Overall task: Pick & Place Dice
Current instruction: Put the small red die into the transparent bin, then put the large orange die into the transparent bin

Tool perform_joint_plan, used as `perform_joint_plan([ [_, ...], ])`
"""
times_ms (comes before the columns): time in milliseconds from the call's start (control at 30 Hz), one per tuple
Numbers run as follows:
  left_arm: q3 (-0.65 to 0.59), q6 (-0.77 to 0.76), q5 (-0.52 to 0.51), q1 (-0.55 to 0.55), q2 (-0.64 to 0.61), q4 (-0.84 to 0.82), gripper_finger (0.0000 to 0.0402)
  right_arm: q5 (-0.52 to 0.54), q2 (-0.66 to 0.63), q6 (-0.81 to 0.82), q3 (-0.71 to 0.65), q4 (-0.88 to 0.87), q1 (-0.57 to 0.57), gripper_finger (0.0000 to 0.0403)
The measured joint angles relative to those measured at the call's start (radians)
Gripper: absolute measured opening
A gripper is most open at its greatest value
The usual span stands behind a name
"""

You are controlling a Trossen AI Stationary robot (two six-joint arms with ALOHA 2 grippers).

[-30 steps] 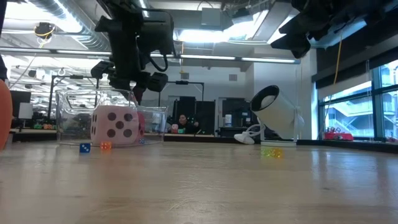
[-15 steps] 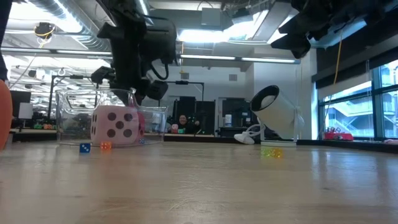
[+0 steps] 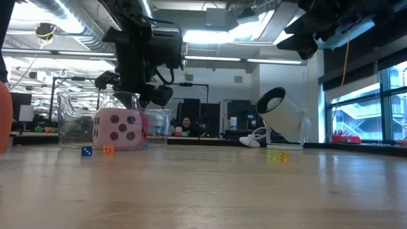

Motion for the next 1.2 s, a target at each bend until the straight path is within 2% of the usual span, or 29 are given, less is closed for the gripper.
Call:
perform_joint_plan([
  [600,-0.002,0.027,-0.025,-0.026,-0.007,-0.002,0.0106,-0.003,0.0,0.0,0.0,0.0,0.0,0.0242],
  [1067,-0.003,0.057,-0.052,-0.106,-0.132,-0.004,0.0102,-0.003,0.0,-0.002,0.0,0.0,0.0,0.0242],
  [1200,-0.003,0.115,-0.054,-0.14,-0.178,-0.001,0.0102,-0.002,0.0,-0.002,0.0,0.0,0.0,0.0242],
])
